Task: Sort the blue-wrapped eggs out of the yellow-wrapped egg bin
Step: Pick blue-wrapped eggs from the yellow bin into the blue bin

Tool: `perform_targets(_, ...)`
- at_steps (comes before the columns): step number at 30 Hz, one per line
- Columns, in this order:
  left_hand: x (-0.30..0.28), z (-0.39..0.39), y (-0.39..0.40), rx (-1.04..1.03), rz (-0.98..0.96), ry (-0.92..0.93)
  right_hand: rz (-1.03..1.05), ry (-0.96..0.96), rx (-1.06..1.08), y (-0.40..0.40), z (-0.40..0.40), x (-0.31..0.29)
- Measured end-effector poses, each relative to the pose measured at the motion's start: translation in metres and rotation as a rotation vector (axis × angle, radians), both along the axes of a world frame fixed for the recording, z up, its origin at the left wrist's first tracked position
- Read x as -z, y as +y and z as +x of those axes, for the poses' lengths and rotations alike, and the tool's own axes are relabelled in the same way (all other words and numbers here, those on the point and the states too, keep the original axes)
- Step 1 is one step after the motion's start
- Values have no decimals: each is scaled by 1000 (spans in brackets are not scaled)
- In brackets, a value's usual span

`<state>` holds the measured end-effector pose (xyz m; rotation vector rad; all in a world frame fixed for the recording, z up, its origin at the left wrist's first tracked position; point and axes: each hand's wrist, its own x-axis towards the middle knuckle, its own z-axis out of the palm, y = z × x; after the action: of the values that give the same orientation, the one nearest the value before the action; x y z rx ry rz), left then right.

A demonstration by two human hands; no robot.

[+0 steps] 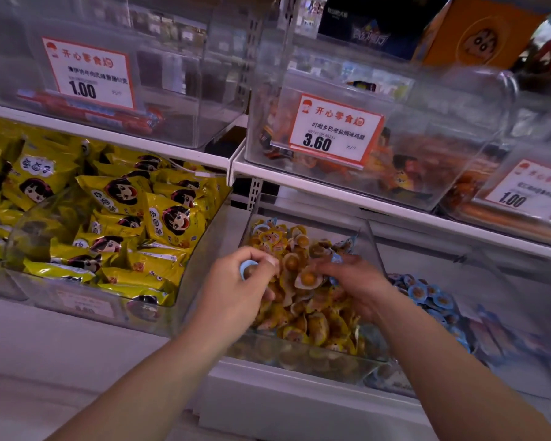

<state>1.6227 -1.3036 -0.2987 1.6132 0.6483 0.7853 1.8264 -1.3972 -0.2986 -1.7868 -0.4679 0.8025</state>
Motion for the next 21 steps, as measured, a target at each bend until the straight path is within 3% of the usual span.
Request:
perform_targets(4, 8, 17, -5, 72, 90, 93, -24, -171, -81, -16, -2, 5)
perform_targets(7, 12, 28, -2, 82, 189, 214, 5, -337, 19, -24, -8, 14)
perform_targets(13, 26, 48, 10, 54, 228, 292, 132, -140, 54, -31, -19, 30)
perform_targets(15, 33, 51, 14, 61, 437, 361, 180, -65, 38, -30, -20, 28)
perform_targets(18, 41, 53, 19, 154, 895, 514, 133, -228, 36, -33, -19, 19)
perform_targets(21, 43, 60, 24, 247, 1078, 632, 163, -344, -28, -35, -19, 8)
